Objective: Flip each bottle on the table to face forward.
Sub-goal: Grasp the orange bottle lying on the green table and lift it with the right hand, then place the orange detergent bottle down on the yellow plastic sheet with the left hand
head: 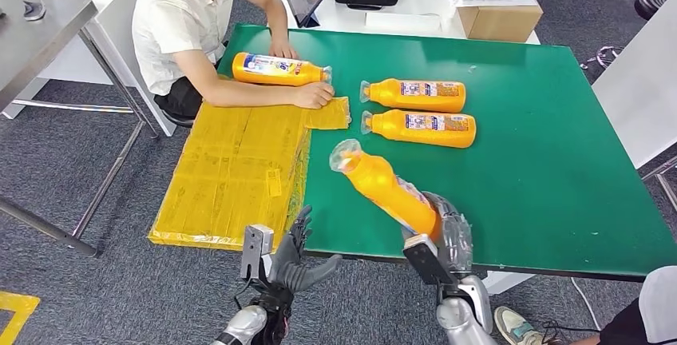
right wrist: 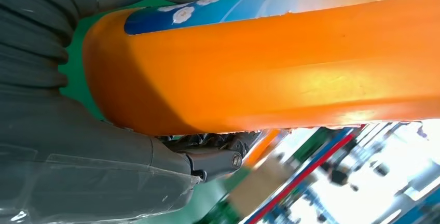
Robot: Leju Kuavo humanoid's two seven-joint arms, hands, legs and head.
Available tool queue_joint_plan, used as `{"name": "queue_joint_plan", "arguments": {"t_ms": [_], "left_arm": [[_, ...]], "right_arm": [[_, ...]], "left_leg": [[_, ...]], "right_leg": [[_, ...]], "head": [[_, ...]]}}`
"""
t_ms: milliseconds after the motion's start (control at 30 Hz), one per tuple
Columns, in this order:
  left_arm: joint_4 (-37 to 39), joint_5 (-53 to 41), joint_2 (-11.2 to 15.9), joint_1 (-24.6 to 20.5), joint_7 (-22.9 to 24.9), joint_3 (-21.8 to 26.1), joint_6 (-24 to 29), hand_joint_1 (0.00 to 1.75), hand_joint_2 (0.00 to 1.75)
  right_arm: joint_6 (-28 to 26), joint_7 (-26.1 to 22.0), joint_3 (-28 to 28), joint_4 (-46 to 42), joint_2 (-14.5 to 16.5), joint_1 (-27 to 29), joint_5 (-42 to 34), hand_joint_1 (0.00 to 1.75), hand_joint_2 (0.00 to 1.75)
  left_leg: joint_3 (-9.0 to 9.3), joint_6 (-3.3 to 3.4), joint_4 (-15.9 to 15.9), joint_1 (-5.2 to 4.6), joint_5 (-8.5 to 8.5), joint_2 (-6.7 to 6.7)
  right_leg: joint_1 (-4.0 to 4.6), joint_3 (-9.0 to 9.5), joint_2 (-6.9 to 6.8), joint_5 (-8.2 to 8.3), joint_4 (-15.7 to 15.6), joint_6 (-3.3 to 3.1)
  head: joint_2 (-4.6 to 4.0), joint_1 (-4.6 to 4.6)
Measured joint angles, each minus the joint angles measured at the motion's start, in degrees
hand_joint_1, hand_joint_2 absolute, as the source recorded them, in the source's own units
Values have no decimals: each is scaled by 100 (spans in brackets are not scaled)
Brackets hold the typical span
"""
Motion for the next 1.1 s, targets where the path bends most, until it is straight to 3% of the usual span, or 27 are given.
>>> {"name": "queue_joint_plan", "arguments": {"t_ms": [233,400,667,833,967,1000,1100], "left_arm": [[-281,290,-58,-71,127,-86,-593,0,175],[-577,356,-61,-78,128,-136,-693,0,175],[-837,722,-56,-26,95,-150,-1188,0,175],[-1049,816,-7,32,123,-135,-1198,4,175],[-1076,950,-4,46,179,-71,-1121,126,175],[-1076,968,-4,46,186,-55,-1100,126,175],[-1075,990,-4,46,191,-25,-1049,162,175]], "right_arm": [[160,-55,900,12,210,-16,-66,173,175],[251,-99,1330,127,296,-32,-122,173,175],[285,-126,1652,468,371,-180,-217,175,175],[254,-184,1748,651,385,-253,-180,174,175],[208,-193,1838,786,412,-311,-96,175,175],[190,-193,1857,817,424,-321,-75,175,175],[150,-192,1896,895,445,-353,-45,173,175]], "left_leg": [[-7,-1,0,2,0,-1],[-16,0,0,0,0,-2],[-17,0,0,-1,0,-1],[-18,0,0,0,0,-1],[-19,0,0,0,0,0],[-20,0,0,0,0,0],[-21,0,0,0,0,0]], "right_leg": [[1,-6,0,-1,3,-1],[-1,-14,-1,-1,3,-1],[-1,-17,-1,-1,2,-1],[-1,-20,0,-1,3,-1],[-1,-22,0,-1,3,-1],[-1,-23,0,-1,3,-1],[-1,-23,0,-1,2,-1]], "head": [[0,-1],[0,1],[0,-1],[0,-1],[0,0],[0,0],[0,0]]}}
